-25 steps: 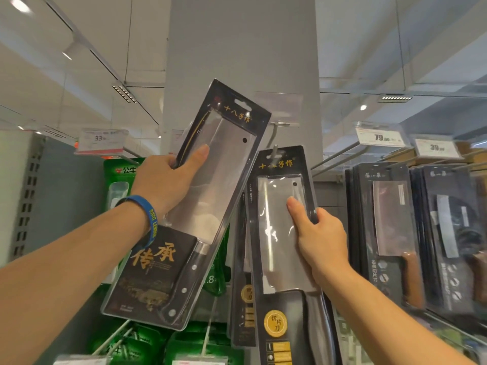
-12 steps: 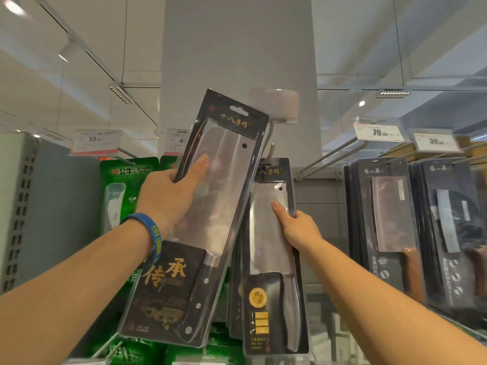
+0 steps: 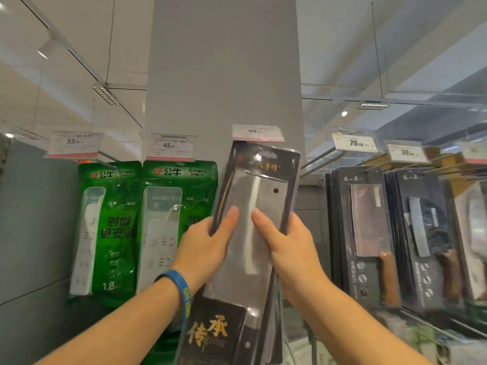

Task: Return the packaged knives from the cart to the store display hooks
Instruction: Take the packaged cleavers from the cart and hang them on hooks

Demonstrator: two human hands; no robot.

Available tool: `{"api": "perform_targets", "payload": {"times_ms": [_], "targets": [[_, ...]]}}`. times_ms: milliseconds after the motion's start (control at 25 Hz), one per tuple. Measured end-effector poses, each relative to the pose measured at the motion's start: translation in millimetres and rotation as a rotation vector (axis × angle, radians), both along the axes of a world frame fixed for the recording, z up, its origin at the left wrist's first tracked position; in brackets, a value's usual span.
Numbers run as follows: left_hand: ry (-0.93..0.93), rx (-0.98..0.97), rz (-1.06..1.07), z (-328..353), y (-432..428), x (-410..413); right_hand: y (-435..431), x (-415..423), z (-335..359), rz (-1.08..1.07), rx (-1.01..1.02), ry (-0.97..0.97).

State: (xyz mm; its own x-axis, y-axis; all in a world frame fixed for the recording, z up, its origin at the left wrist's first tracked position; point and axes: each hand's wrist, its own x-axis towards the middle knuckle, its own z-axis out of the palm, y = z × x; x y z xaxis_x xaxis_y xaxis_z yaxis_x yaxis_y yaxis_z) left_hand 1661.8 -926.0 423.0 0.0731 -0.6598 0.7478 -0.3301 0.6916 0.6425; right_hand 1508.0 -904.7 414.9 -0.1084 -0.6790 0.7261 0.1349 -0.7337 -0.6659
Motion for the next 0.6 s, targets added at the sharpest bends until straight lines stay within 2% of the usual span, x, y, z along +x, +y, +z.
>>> {"api": "perform_targets", "payload": {"times_ms": [80, 160, 240, 360, 480, 600], "targets": [[0.017, -0.114, -0.009, 13, -1, -5, 0, -14, -11, -0.115, 0.009, 0.014], [-0.06, -0.364, 0.171, 46, 2, -4, -2, -25, -18, -0.237, 0.034, 0.091], [-0.288, -0.624, 0.402, 88, 3, 0, -3, -31, -23, -0.324, 0.026, 0.136], [-0.685, -0.724, 0.679, 140, 10, -3, -2, -38, -24, -0.449, -0.017, 0.156], [-0.89, -0.88, 0.76, 160, 15, -16, -8, -56, -26, -0.5, -0.007, 0.093], [-0.95, -1.018, 0.682, 162, 18, -52, -9, -83, -29, -0.548, 0.027, 0.085]]}}
